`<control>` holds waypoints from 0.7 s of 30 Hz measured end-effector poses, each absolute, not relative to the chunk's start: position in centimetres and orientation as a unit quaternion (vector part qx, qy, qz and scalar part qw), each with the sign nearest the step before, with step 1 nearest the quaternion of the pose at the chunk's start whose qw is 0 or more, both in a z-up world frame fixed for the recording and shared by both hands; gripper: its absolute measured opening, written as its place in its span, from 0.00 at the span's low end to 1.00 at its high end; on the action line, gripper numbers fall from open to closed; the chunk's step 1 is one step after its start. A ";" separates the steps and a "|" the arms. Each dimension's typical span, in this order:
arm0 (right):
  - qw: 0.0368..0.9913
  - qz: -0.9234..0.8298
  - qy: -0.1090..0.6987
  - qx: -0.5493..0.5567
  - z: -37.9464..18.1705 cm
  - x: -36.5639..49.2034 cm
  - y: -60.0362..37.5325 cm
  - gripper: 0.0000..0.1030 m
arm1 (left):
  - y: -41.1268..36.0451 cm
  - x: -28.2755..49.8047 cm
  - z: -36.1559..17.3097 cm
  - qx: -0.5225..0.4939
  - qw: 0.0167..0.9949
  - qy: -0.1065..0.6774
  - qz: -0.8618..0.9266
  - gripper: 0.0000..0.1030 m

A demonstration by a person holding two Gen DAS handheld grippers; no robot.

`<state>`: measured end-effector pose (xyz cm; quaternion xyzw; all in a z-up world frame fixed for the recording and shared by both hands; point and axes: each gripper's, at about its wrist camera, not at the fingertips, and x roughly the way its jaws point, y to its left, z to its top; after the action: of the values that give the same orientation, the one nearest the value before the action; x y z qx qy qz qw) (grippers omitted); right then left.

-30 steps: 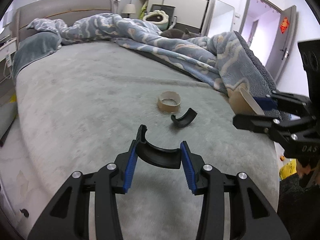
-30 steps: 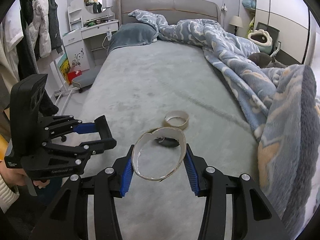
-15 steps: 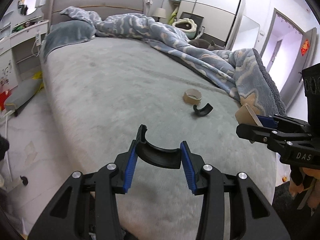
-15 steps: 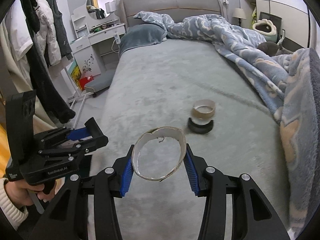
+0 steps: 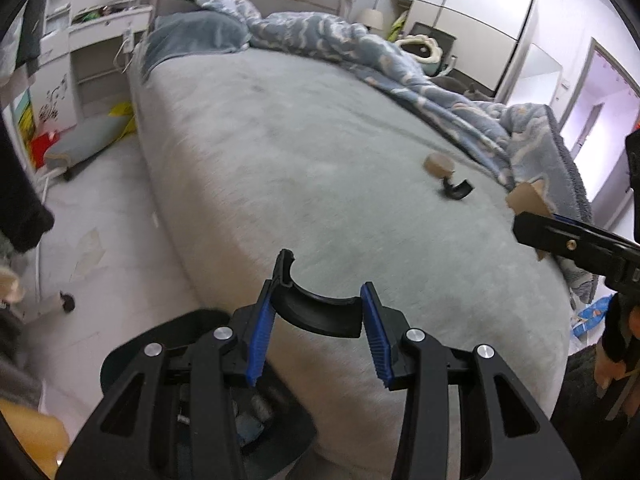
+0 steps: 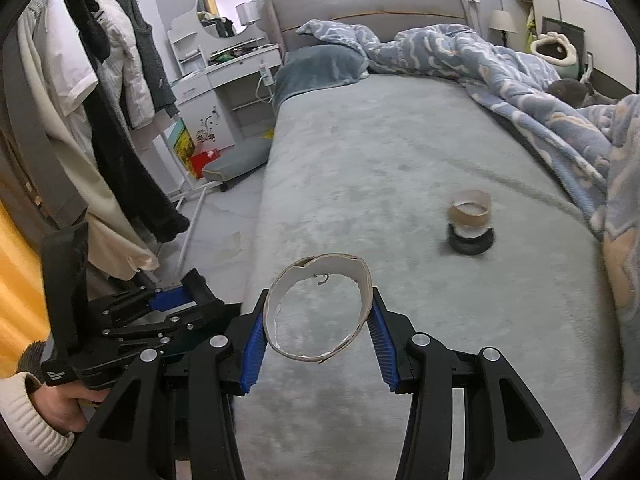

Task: Collect trash
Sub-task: 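Carry the black piece and tape core over the green bin, then open the left tool over the bin while right releases the tape core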

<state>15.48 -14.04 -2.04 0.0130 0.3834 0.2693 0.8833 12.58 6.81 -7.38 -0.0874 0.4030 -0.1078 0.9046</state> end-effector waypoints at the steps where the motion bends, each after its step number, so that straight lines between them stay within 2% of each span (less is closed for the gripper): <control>1: 0.882 0.274 0.385 0.012 -2.1 15.3 -13.6 0.46 | 7.4 12.4 -7.7 -0.092 0.902 0.409 -0.101 0.44; 21: 0.845 0.342 0.410 -0.025 -4.1 14.0 -4.6 0.46 | 14.8 9.6 -15.2 -0.131 0.836 0.533 -0.013 0.44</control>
<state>14.03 -4.64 -4.07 -0.0246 0.4103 0.3419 0.8451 9.58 14.79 -15.17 -0.1309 0.5331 -0.0129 0.8358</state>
